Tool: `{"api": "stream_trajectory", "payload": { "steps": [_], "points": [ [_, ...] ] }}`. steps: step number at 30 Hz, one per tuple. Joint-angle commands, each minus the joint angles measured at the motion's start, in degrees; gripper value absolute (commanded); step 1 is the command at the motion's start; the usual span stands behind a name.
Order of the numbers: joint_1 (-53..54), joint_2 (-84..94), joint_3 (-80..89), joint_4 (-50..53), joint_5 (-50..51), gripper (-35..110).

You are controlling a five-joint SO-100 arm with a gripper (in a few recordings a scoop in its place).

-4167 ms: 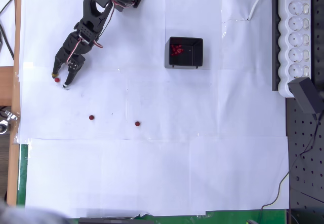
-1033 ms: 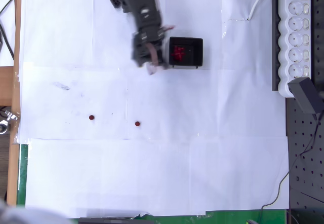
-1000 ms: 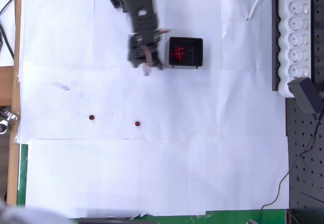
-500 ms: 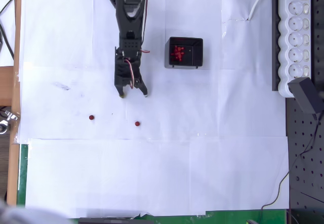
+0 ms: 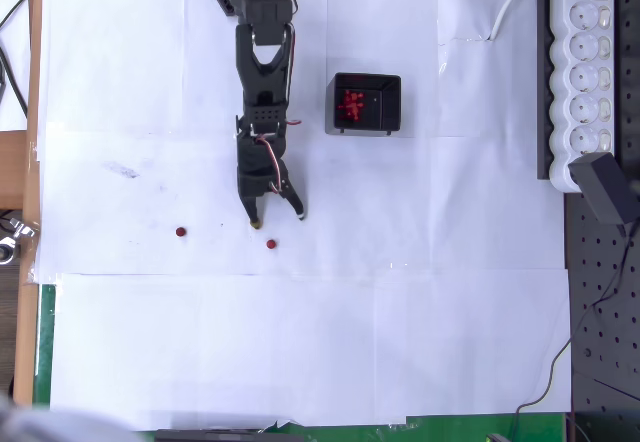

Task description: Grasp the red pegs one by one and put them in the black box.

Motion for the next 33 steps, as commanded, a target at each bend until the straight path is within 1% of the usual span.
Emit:
{"api": "stream_trajectory", "payload": {
  "steps": [1, 9, 25, 28, 30, 33],
  "points": [
    [-1.23, 3.08, 3.25, -3.16, 0.79, 33],
    [0.0, 7.56, 8.7, -3.16, 0.18, 33],
    [1.05, 11.43, 12.57, -3.16, -1.85, 31],
    [1.05, 11.43, 12.57, -3.16, -2.11, 26],
    [1.05, 11.43, 12.57, -2.99, -2.37, 16],
    [1.14, 11.51, 12.57, -2.81, -2.29, 10]
  ]
}}
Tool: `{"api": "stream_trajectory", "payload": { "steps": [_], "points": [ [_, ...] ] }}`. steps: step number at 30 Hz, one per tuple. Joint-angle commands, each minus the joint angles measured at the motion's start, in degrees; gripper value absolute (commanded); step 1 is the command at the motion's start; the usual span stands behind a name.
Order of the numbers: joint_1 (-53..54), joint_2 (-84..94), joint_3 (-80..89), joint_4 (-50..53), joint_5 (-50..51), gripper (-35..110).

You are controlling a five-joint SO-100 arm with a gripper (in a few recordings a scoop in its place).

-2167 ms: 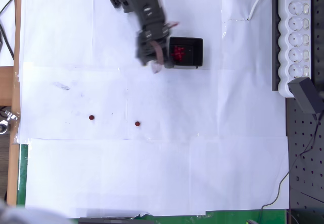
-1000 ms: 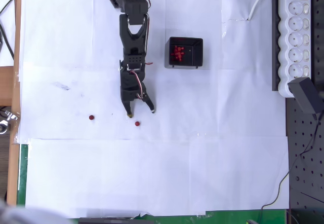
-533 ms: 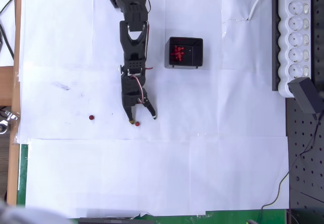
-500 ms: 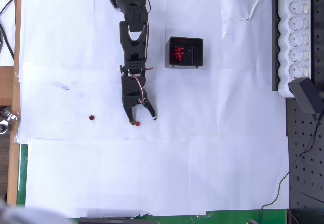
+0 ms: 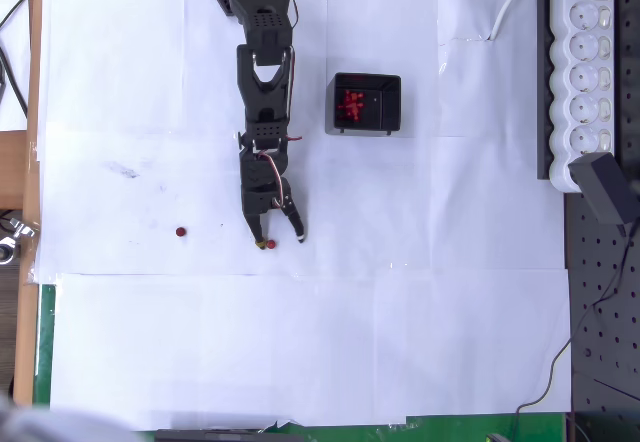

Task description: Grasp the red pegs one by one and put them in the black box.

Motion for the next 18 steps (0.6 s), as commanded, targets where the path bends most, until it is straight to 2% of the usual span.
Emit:
{"api": "stream_trajectory", "payload": {
  "steps": [1, 4, 11, 13, 15, 18],
  "points": [
    [0.26, 0.97, 0.88, 0.18, -0.7, 8],
    [0.26, 1.05, 0.88, 0.18, -0.62, 0],
    [0.35, 0.88, 0.97, 0.26, -0.62, 0],
    [0.35, -0.18, 1.49, 3.69, -1.76, 0],
    [0.44, -3.6, 2.02, 12.57, -5.36, 0],
    [-0.35, -13.89, 6.24, 42.19, -15.73, 0]
  ]
}}
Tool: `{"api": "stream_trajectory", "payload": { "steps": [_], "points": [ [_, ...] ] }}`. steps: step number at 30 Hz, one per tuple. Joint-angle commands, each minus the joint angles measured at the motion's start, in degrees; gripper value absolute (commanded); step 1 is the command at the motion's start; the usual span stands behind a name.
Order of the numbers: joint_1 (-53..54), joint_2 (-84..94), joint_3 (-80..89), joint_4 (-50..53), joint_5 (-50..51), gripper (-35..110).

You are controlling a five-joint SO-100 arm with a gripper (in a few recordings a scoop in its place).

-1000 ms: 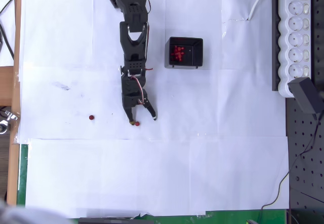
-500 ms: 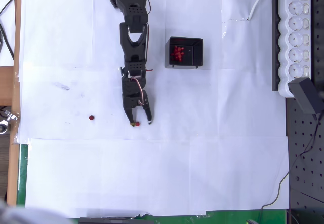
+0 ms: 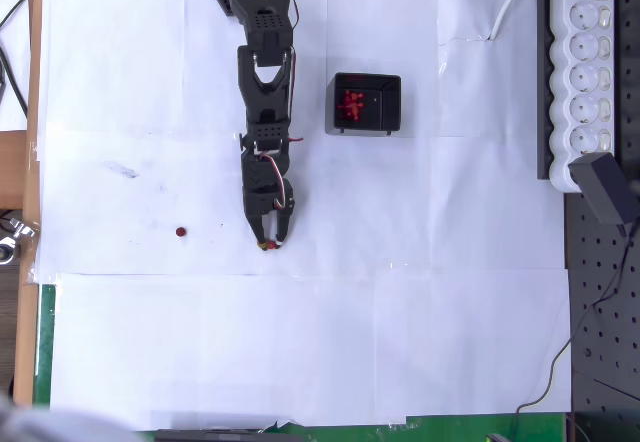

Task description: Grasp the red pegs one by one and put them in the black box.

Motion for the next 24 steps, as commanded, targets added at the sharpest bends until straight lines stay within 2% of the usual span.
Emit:
{"api": "stream_trajectory", "payload": {
  "steps": [1, 5, 10, 14, 17, 19, 24],
  "points": [
    [-1.05, -14.06, 4.57, 36.83, -13.45, 0],
    [-6.24, -30.41, 8.96, 63.02, -25.4, 0],
    [-16.96, -39.73, 26.28, 90.79, -37.53, 0],
    [-27.51, -42.54, 37.09, 103.89, -45.09, 0],
    [-34.19, -42.89, 39.55, 108.72, -48.87, 0],
    [-36.74, -42.89, 36.56, 108.37, -50.45, 0],
    [-37.97, -42.63, 21.8, 98.61, -51.15, 0]
  ]
}}
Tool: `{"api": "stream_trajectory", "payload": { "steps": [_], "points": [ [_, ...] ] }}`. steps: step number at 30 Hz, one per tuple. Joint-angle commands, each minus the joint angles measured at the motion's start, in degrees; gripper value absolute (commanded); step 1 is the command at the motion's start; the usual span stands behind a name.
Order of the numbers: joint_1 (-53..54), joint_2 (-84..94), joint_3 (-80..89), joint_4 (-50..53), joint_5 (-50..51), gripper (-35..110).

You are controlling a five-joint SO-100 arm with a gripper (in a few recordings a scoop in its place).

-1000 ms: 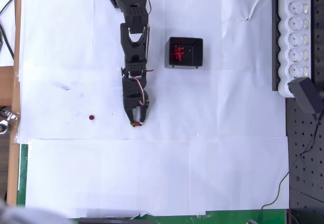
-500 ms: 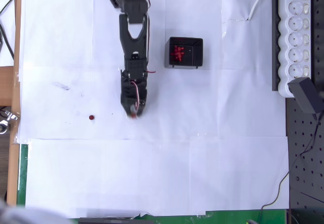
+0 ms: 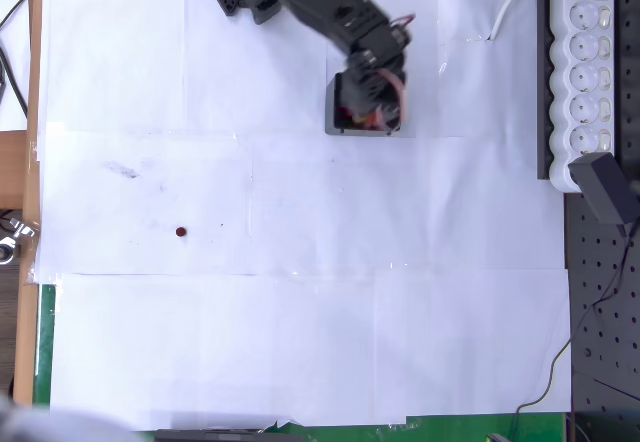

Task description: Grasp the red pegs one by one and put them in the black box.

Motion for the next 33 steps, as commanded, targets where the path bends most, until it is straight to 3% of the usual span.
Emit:
{"api": "stream_trajectory", "payload": {
  "steps": [1, 7, 14, 19, 26, 33],
  "points": [
    [-1.14, -3.78, -6.94, -7.38, -0.35, 0],
    [-3.25, -0.53, -17.67, -14.5, 2.11, 1],
    [-4.22, 0.62, -16.79, -11.34, 3.96, 33],
    [0.09, -0.79, -8.44, -7.56, 3.16, 36],
    [21.01, -6.15, -1.85, -7.47, 17.31, 36],
    [41.92, -5.89, -22.06, -29.27, 34.01, 36]
  ]
}}
